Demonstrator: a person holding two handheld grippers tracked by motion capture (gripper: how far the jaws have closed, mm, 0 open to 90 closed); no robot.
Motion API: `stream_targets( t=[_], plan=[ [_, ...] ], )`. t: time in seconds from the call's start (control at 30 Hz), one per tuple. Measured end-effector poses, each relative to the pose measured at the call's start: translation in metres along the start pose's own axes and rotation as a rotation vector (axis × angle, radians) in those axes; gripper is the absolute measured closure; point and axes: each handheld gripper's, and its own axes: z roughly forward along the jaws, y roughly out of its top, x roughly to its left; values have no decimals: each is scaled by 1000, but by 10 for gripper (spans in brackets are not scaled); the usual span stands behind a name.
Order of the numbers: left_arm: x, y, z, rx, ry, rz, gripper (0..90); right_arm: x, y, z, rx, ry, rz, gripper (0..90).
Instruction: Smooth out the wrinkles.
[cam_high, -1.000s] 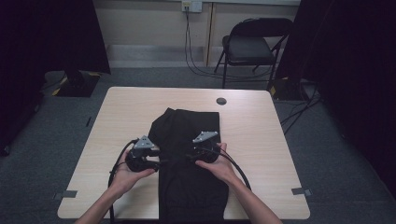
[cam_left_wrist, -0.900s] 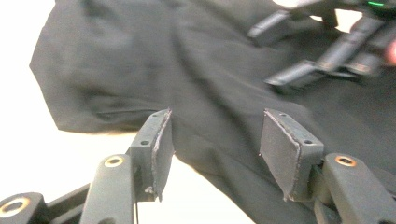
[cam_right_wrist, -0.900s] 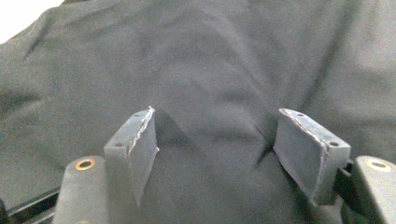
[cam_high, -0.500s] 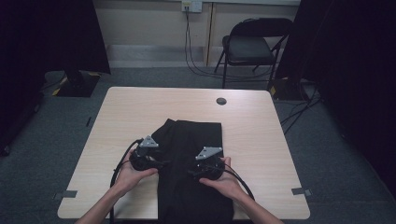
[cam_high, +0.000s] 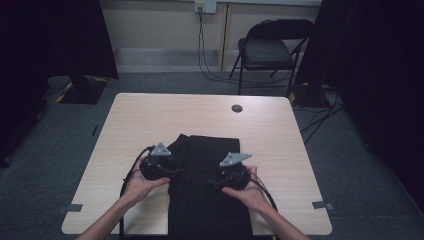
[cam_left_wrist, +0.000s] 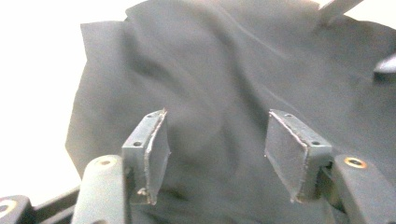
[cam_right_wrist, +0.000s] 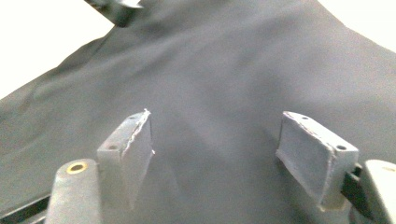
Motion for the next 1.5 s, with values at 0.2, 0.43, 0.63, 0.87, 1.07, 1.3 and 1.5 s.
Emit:
stream_targets(
  t=[0.2,0.43,0.63,0.87,1.07,1.3,1.5],
  plan=[
    [43,20,21,-5,57,-76,274,-71,20,14,-15,-109,96,222],
    [68,31,56,5,16,-161,192,-109,26,44,44,-181,130,210],
    [69,28,69,25,44,-164,164,-121,20,51,85,-224,119,202],
    [69,25,72,46,42,-151,159,-124,11,53,77,-228,137,194],
    [71,17,75,47,20,-176,157,-115,6,49,41,-204,117,332],
    [57,18,78,23,5,-106,312,-108,8,48,37,-139,86,681],
    [57,19,78,-26,-89,-137,773,-105,9,49,29,-76,110,854]
  ],
)
